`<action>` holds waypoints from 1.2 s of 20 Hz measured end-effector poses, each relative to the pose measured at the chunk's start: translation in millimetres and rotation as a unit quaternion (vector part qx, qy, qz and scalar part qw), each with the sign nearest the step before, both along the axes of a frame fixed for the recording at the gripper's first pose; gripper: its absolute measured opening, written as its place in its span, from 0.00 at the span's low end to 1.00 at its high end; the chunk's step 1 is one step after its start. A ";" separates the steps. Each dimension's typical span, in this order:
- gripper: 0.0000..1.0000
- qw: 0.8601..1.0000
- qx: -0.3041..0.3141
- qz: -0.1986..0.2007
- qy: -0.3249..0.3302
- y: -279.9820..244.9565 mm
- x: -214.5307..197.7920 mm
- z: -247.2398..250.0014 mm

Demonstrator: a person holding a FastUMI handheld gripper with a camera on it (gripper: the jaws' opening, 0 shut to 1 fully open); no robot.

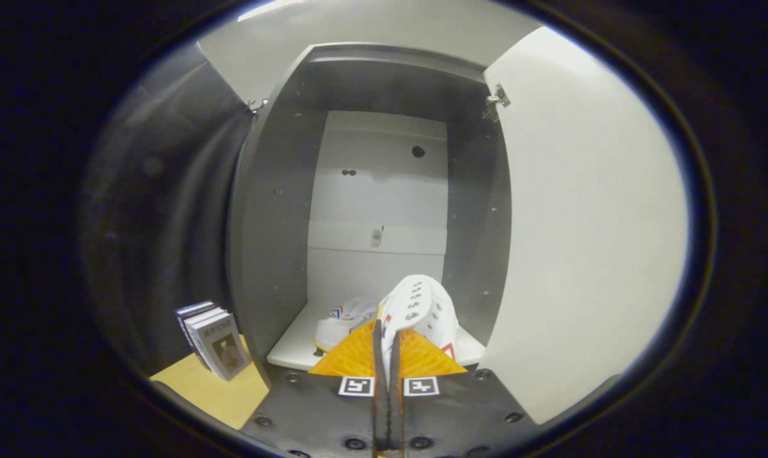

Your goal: Open the shoe cabinet door, grab the shoes and put them into the shoe cabinet, then close the shoe cabinet door.

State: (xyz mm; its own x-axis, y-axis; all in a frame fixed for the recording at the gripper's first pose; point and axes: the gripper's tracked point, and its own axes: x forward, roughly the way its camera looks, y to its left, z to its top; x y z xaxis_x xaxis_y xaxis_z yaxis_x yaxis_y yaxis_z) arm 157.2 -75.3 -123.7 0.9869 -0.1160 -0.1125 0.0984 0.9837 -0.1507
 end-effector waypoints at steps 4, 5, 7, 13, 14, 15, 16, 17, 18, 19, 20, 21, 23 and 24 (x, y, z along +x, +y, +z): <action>0.02 1.000 -0.015 0.009 0.003 -9.9 57.4 5.7; 0.03 1.000 -0.019 0.012 0.010 -14.1 71.9 1.2; 0.03 0.999 -0.027 0.016 0.028 -22.6 98.0 -9.7; 0.03 0.996 -0.040 0.026 0.072 -35.2 156.2 -50.2; 0.03 0.995 -0.043 0.028 0.083 -36.6 163.4 -57.5; 0.03 0.994 -0.047 0.030 0.093 -38.3 169.7 -65.4; 0.03 0.993 -0.051 0.033 0.102 -39.4 175.1 -72.1; 0.03 0.992 -0.054 0.035 0.112 -40.7 181.4 -80.0; 0.03 0.991 -0.057 0.036 0.120 -41.0 185.4 -86.0; 0.03 0.989 -0.060 0.037 0.127 -43.3 188.5 -91.8; 0.03 0.988 -0.062 0.037 0.134 -44.8 191.4 -96.5; 0.03 0.987 -0.063 0.037 0.140 -46.1 193.5 -101.5; 0.03 0.986 -0.063 0.036 0.151 -49.4 196.7 -109.8; 0.03 0.985 -0.063 0.036 0.157 -50.1 198.2 -114.4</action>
